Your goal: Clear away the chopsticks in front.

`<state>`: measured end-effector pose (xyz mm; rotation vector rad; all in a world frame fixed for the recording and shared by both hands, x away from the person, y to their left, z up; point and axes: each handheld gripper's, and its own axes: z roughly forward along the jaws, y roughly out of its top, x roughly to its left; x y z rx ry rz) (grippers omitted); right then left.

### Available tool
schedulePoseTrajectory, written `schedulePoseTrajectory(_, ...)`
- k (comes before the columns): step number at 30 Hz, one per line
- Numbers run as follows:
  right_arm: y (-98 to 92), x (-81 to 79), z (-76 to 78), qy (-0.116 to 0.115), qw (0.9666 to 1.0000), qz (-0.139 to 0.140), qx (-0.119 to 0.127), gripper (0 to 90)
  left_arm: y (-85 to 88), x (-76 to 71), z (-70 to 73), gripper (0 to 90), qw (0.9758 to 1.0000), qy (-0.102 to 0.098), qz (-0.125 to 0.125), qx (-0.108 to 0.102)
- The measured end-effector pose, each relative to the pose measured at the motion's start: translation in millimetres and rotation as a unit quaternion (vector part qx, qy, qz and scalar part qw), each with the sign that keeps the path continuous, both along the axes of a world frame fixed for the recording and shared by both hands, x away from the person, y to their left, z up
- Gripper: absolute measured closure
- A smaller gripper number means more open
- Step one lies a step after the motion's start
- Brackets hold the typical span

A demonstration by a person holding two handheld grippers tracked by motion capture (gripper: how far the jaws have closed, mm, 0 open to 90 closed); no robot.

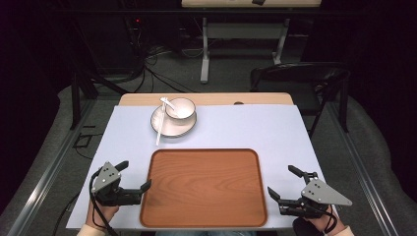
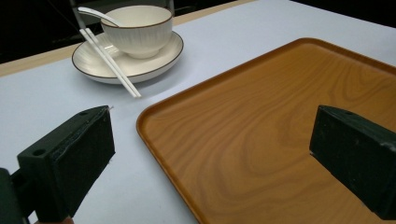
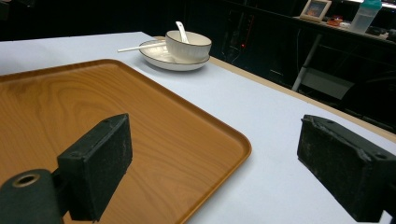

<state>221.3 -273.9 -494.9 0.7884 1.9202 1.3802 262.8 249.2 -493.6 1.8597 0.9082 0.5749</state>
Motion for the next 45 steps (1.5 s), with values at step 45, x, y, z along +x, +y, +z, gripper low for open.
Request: schedulePoseTrajectory(45,-0.8,-0.6,-0.2,-0.002,1.0,0.001,0.001,10.4,-18.0,204.5,38.4,6.2,0.9904,0.113,0.052,0.059)
